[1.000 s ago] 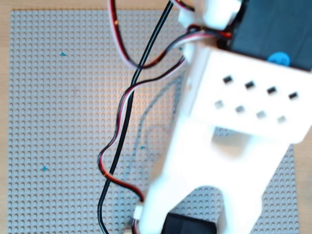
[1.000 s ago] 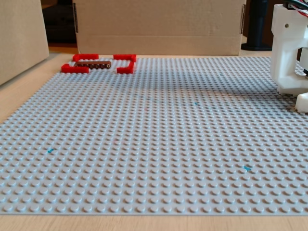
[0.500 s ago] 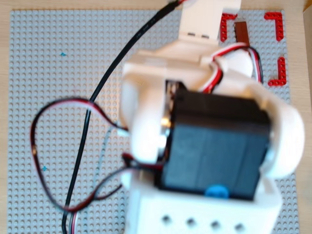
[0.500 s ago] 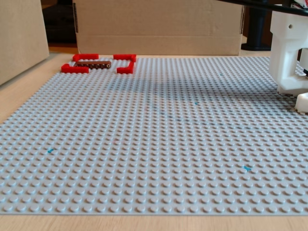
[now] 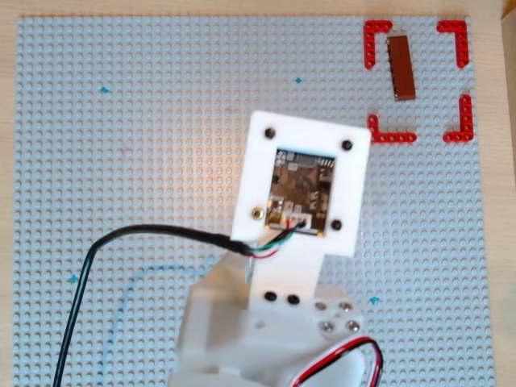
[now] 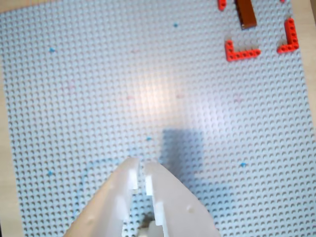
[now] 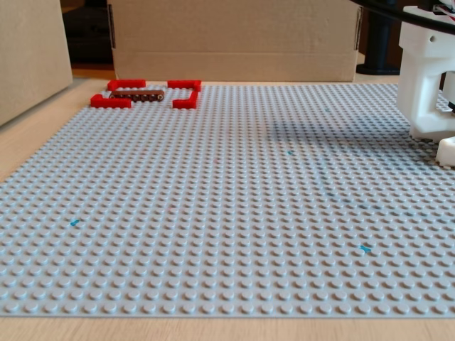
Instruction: Grab and store lego
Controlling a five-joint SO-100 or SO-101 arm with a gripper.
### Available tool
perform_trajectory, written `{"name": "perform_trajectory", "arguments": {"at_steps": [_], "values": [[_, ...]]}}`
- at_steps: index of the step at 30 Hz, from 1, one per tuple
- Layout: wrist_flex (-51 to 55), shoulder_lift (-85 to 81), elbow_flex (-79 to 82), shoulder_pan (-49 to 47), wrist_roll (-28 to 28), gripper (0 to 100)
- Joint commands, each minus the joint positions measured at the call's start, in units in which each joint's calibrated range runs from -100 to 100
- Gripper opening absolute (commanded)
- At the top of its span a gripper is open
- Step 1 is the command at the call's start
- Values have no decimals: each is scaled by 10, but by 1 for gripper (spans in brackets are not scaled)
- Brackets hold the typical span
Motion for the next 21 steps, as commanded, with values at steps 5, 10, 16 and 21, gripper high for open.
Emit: {"name": "perform_trajectory", "arguments": {"at_steps": [5,10,16,21], "values": [[-58,-223,234,-8,4,1],[-57,-336,298,-12,38,1],[-51,-328,300,-12,40,1],[-43,-330,302,-12,39,1]]}}
